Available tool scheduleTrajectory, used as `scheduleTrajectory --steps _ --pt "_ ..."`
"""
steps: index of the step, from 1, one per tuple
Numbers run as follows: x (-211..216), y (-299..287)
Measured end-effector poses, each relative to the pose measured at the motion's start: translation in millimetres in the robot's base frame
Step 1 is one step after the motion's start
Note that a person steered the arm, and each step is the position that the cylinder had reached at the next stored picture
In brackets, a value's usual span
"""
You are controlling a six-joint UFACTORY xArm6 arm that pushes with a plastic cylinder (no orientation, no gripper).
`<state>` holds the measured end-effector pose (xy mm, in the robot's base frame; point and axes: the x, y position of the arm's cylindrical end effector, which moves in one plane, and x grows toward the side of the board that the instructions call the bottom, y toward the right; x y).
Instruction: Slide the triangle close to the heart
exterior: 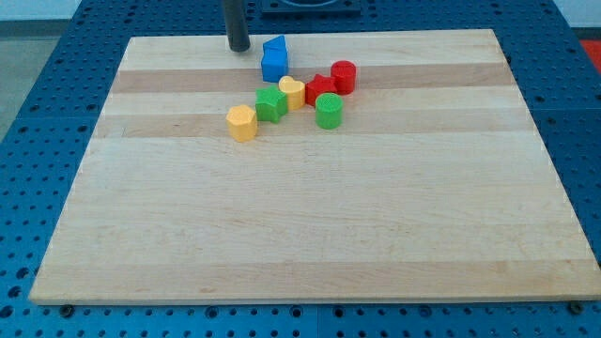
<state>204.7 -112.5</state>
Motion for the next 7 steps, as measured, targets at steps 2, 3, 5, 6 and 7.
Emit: scheduleTrajectory --steps 2,3,5,6,7 --pt "6 56" --pt "18 88" --pt "52 105" --pt "54 105" --pt "43 105"
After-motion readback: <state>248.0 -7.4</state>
